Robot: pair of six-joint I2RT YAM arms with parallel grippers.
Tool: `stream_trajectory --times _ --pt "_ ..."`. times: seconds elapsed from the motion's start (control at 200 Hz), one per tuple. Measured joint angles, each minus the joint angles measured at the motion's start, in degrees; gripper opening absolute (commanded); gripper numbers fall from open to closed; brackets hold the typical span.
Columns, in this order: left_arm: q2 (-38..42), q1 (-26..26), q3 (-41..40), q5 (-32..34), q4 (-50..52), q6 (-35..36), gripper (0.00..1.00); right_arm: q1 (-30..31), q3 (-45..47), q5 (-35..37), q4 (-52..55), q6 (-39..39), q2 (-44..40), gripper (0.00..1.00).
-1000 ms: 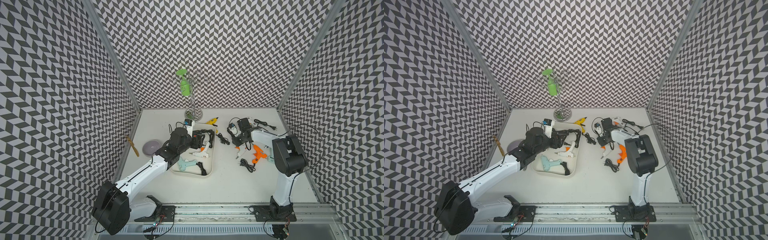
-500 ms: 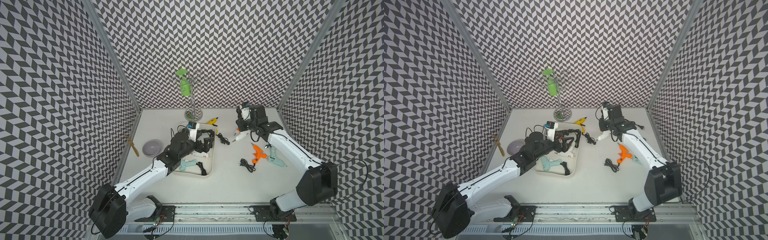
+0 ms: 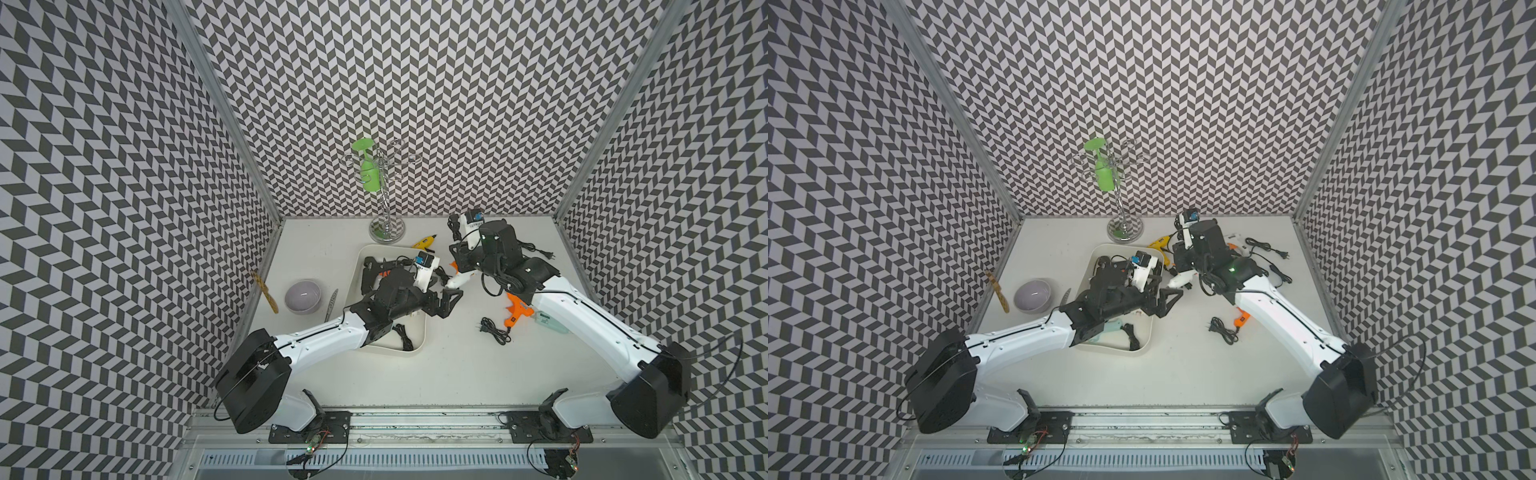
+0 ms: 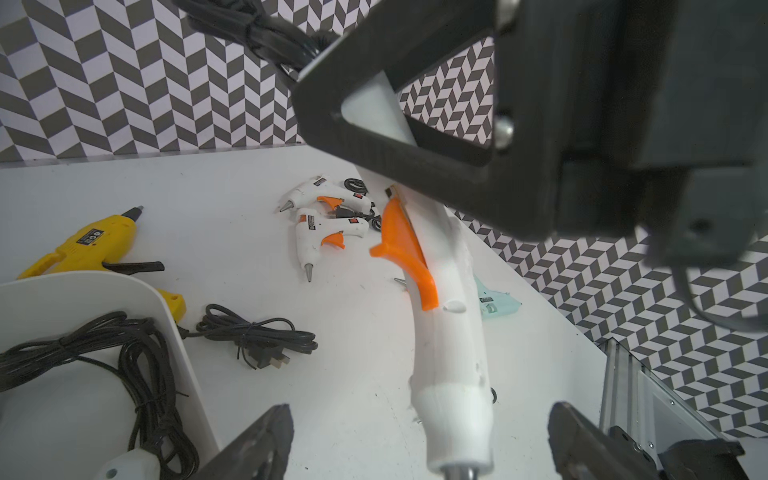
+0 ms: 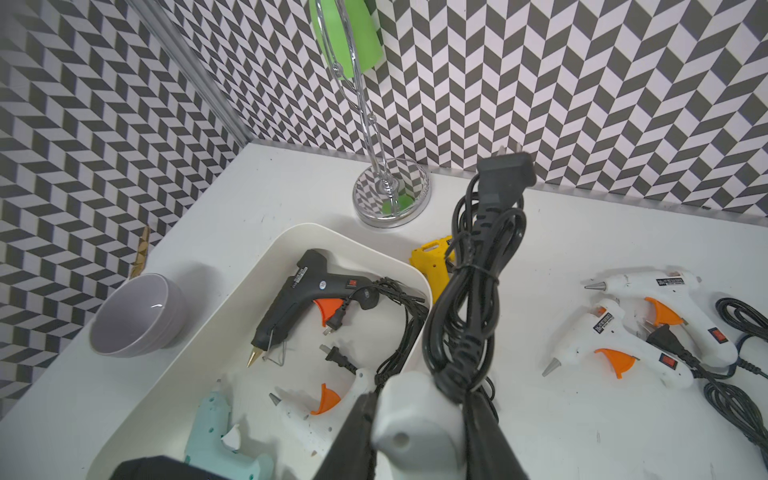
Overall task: Put the hot melt glue gun into the storage box
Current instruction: Place the hot melt adhesive gun in the storage box.
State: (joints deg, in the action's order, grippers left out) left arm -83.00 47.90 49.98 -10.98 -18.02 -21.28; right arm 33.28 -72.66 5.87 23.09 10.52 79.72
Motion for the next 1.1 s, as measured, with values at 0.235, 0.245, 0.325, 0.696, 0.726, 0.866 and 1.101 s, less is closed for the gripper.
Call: stream_trajectory --times 0.235,0.245,0.325,0.696,0.726,0.866,1.101 --pt "-2.5 0.1 2.3 -0.3 -2.2 -1.8 0.76 2.7 1.9 1.5 -2.7 0.5 -2.0 0.16" --pt "-2.6 0.1 2.4 -0.4 -2.2 -1.5 0.75 2.7 2.0 1.7 -2.8 0.5 -2.1 0.16" --pt "-3.5 0.1 3.1 -1.0 -2.6 -2.5 0.63 2.9 2.6 2.3 -3.3 0.6 -2.4 0.16" --pt "-5.7 -1.3 5.1 -6.5 -3.4 -4.0 0.10 2.9 5.9 2.7 -8.2 0.1 -5.7 0.46" --pt "-5.8 -1.5 5.4 -6.8 -3.4 -4.1 0.09 2.9 6.1 2.4 -8.8 0.3 -5.9 0.53" --pt "-5.7 -3.0 5.3 -8.2 -3.0 -4.4 0.06 3.3 6.1 1.5 -10.3 -0.3 -6.7 0.87" --pt "3.1 -9.9 -1.3 -10.6 -1.1 -5.6 0.04 2.8 4.5 2.3 -10.4 -3.0 -8.4 0.99"
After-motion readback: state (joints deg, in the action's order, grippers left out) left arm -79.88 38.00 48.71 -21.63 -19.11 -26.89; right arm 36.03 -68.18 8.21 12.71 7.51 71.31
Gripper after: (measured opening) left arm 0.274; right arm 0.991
